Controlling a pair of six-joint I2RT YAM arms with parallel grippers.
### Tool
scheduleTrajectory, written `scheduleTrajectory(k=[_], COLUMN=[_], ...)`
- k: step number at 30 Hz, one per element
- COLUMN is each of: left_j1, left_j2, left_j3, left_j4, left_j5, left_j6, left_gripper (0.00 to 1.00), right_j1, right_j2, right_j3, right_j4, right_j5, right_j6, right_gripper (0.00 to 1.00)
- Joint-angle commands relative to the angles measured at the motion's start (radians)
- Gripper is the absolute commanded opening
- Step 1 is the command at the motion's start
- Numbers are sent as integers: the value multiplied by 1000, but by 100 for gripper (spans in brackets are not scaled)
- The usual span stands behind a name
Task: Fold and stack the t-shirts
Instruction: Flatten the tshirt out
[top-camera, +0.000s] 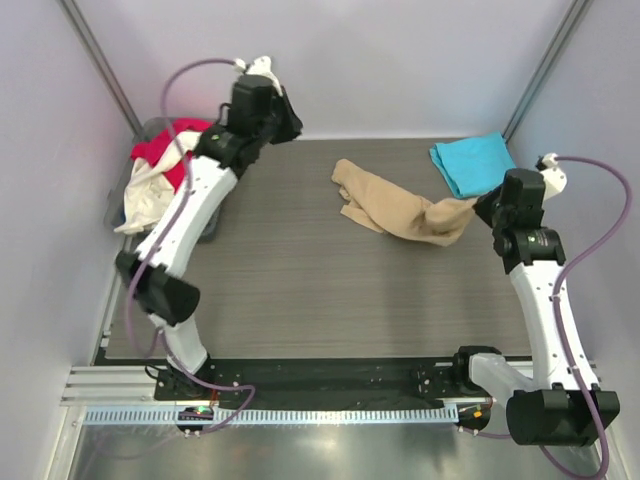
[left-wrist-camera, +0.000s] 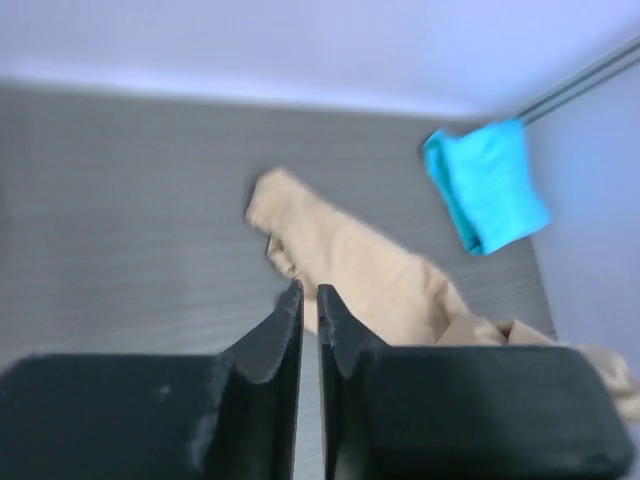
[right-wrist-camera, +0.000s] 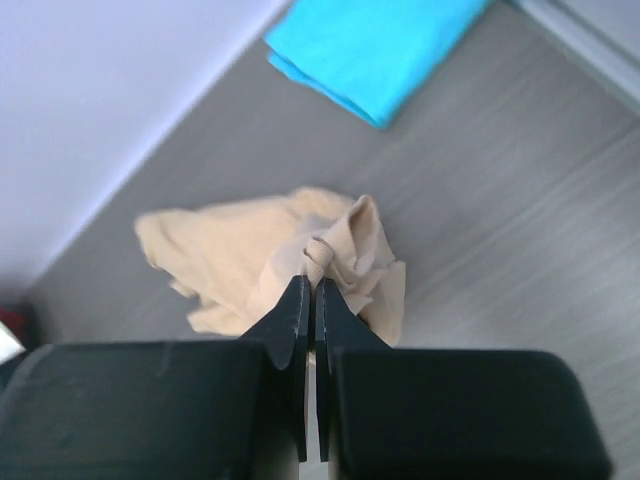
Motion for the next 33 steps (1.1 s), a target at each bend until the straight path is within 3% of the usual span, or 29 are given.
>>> scheduleTrajectory(k=[1, 2, 4, 8, 14, 27, 33], left_j1=[-15, -17, -15, -28, -34, -43, -48], left_j2=[-105, -119, -99, -32, 169, 464, 582], left_j3=[-82, -120, -241, -354, -308, -187, -103], left_j4=[-76, -40, 31, 143, 217, 275, 274], left_j5=[-23, 36, 157, 239, 286, 356, 397], left_j6=[32, 38, 38, 28, 23, -29, -55], left_gripper=[24, 45, 61, 70, 77, 74, 55], right_j1=[-7, -7, -7, -7, -7, -7, -7], right_j2=[-42, -53, -68, -83, -96, -65, -62], right_j3=[96, 82, 39, -33, -87, -124, -127], right_j4=[-7, -6, -7, -6, -3, 16, 20], right_j5=[19, 13, -30, -88, -113, -120, -127], right_j6=[4, 4, 9, 11, -14, -60, -66], right_gripper=[1, 1, 1, 1, 1, 1, 1])
